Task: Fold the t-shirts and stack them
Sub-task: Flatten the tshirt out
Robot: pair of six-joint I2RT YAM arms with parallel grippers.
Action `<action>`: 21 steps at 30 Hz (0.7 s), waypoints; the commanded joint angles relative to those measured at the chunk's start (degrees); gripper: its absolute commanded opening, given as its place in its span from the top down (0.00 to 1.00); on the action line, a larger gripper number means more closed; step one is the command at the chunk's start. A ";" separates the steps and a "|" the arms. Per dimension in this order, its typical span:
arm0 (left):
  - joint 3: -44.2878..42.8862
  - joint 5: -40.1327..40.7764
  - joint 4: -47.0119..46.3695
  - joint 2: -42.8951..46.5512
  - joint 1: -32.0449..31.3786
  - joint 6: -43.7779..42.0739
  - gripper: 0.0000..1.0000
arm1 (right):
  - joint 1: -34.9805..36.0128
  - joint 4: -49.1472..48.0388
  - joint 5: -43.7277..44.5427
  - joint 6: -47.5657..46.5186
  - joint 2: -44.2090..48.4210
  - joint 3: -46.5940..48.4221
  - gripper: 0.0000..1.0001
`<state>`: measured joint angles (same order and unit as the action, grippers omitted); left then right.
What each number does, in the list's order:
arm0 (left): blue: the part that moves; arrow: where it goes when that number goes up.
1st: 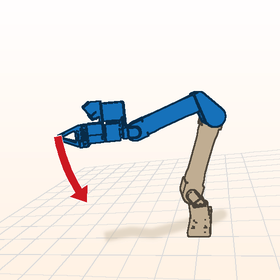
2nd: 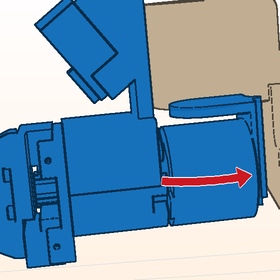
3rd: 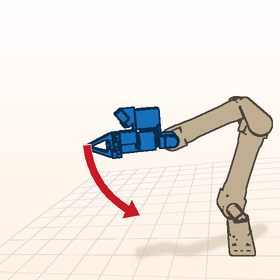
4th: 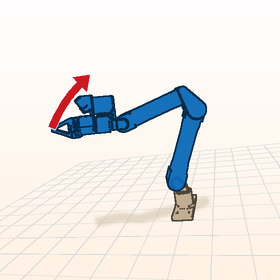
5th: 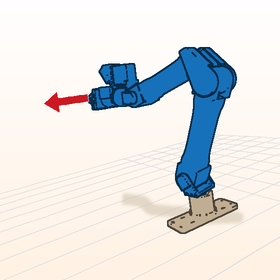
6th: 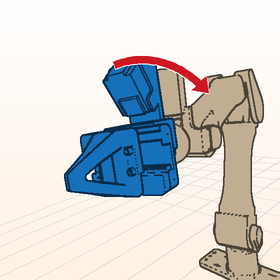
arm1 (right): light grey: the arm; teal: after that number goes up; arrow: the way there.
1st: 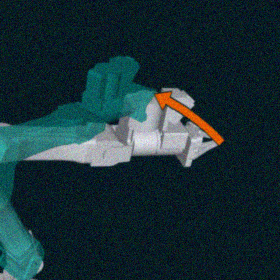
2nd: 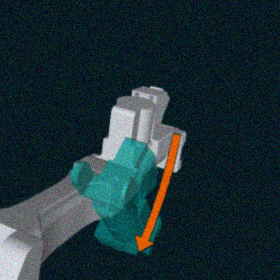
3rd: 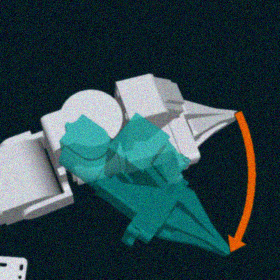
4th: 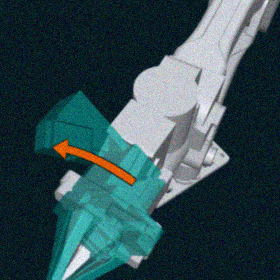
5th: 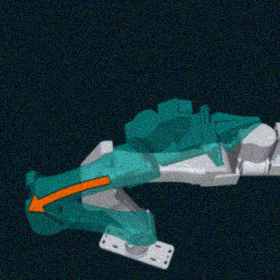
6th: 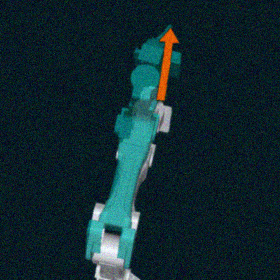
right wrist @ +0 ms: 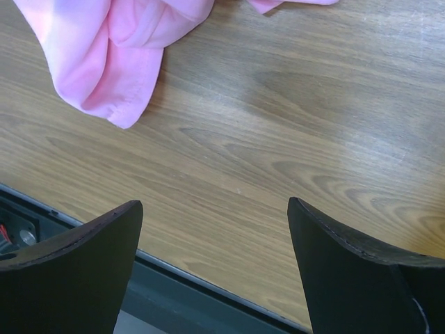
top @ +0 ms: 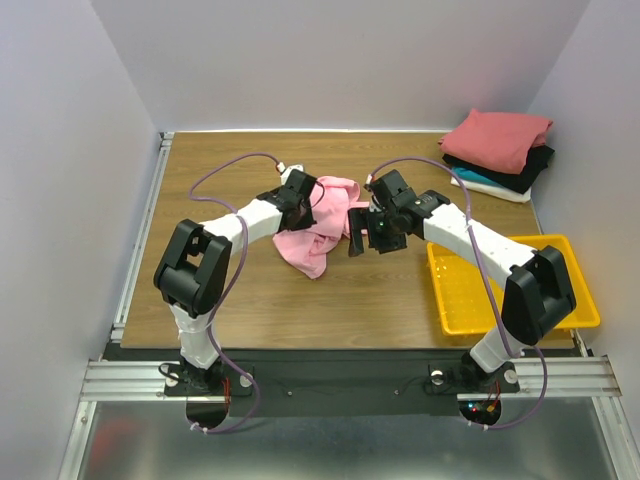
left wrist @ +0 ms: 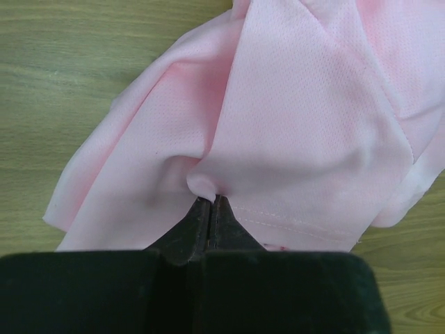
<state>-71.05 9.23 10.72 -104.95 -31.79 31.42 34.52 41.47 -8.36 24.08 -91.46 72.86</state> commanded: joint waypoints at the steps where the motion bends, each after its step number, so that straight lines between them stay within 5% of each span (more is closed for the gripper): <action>1: -4.62 1.31 3.15 4.13 -0.20 0.13 1.00 | 0.37 -4.20 -3.50 -2.45 0.14 0.79 0.10; 12: -14.99 4.03 12.13 8.78 3.56 2.94 1.00 | 6.34 -12.65 -11.33 -2.63 -10.48 5.00 0.11; 21: -12.46 0.35 12.39 16.88 13.15 3.21 1.00 | 9.95 -14.14 -8.78 -3.95 -19.71 11.78 0.11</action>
<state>-83.48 10.81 21.56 -91.09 -20.08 35.03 43.62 31.00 -17.80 21.39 -109.67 81.41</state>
